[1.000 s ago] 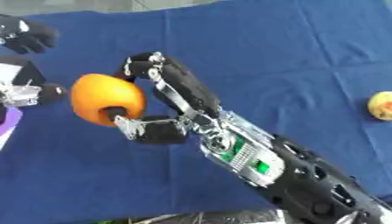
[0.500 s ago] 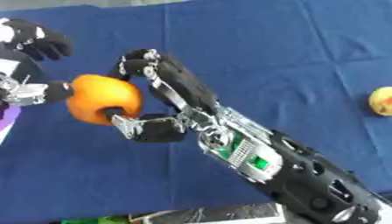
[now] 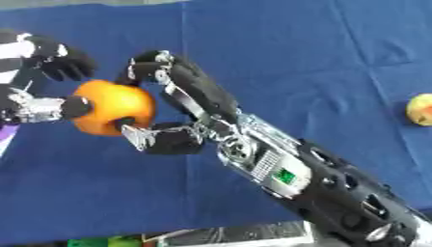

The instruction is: Pick up the objects with one hand, pass them to the other hand, and then place them into the box on the other side of the table.

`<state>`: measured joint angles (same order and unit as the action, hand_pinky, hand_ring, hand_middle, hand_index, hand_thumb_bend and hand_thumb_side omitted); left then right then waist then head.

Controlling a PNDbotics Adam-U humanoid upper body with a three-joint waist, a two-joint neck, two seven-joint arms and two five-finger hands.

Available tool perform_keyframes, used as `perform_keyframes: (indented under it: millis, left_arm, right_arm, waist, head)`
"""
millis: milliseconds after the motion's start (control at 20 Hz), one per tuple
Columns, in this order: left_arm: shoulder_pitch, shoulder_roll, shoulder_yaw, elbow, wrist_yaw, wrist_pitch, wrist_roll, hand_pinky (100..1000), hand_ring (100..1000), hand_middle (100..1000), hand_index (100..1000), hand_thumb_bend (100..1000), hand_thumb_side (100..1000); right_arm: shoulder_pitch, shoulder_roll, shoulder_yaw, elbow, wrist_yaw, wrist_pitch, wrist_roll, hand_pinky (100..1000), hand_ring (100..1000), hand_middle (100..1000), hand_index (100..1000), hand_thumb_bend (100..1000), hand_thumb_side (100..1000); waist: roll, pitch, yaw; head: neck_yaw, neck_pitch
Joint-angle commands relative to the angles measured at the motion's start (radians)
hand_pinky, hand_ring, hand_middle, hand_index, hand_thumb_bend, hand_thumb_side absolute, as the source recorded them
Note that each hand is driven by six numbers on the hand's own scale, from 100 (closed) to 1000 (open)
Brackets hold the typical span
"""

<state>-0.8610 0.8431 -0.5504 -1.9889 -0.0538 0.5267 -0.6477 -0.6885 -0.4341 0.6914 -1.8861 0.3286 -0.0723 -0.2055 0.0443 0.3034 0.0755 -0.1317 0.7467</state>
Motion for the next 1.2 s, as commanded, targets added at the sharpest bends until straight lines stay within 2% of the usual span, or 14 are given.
perform_keyframes:
  millis: [50,300,450,500,550,700,850,1000,1100,1200]
  left_arm:
    - [-0.017,0.006,0.003,-0.011,0.014,0.001,-0.061,847,828,790,919,397,722]
    - [-0.017,-0.002,0.007,-0.011,0.032,-0.002,-0.104,843,824,791,928,281,685]
    - [-0.023,-0.006,0.012,-0.011,0.009,-0.002,-0.122,801,795,762,879,143,578]
    - [-0.025,-0.008,0.014,-0.011,-0.008,0.0,-0.122,772,772,733,845,110,540]
    - [-0.027,-0.011,0.017,-0.011,-0.028,0.005,-0.116,760,759,714,827,109,545]
    - [-0.036,-0.025,0.026,-0.011,-0.076,0.016,-0.048,715,689,620,752,100,565]
    - [-0.04,-0.034,0.02,-0.011,-0.095,0.013,0.055,679,616,538,667,100,415]
    - [-0.047,-0.039,0.013,-0.011,-0.129,-0.019,0.144,624,529,449,558,100,283]
    - [-0.049,-0.042,0.007,-0.011,-0.167,-0.041,0.197,580,472,382,481,100,195]
    - [-0.049,-0.046,0.0,-0.011,-0.202,-0.051,0.231,537,438,335,420,100,146]
  right_arm:
    - [-0.022,-0.001,-0.008,-0.028,-0.009,0.002,0.003,777,567,427,577,100,118]
    - [-0.023,0.0,-0.008,-0.032,-0.014,0.005,0.007,775,567,427,578,100,140]
    - [-0.023,0.0,-0.009,-0.036,-0.019,0.01,0.005,774,567,427,578,100,155]
    - [-0.023,0.0,-0.009,-0.038,-0.021,0.013,0.005,774,567,427,578,100,165]
    - [-0.023,0.0,-0.009,-0.042,-0.024,0.016,0.006,774,566,427,578,100,167]
    - [-0.023,0.0,-0.01,-0.054,-0.031,0.023,0.009,773,566,427,578,100,169]
    - [-0.021,-0.001,-0.008,-0.058,-0.033,0.026,0.015,774,568,428,578,100,184]
    - [-0.016,-0.006,-0.012,-0.065,-0.035,0.028,0.014,771,573,438,584,100,201]
    - [-0.016,-0.009,-0.014,-0.074,-0.038,0.034,0.013,775,584,457,607,100,173]
    - [-0.016,-0.01,-0.015,-0.084,-0.039,0.045,0.019,783,605,482,641,100,126]
  waist:
    - [0.0,-0.014,0.001]
    - [0.001,-0.012,0.0]
    - [0.002,-0.011,-0.001]
    - [0.002,-0.011,-0.002]
    - [0.001,-0.011,-0.002]
    - [0.001,-0.01,-0.003]
    - [0.001,-0.009,-0.003]
    - [0.001,-0.01,-0.003]
    - [0.0,-0.01,-0.003]
    - [0.0,-0.009,-0.003]
  head:
    - [-0.004,0.007]
    - [-0.004,0.008]
    - [-0.003,0.009]
    - [-0.003,0.009]
    - [-0.002,0.007]
    - [-0.001,0.002]
    - [-0.001,0.002]
    - [-0.001,0.002]
    - [-0.001,0.0]
    - [0.001,0.0]
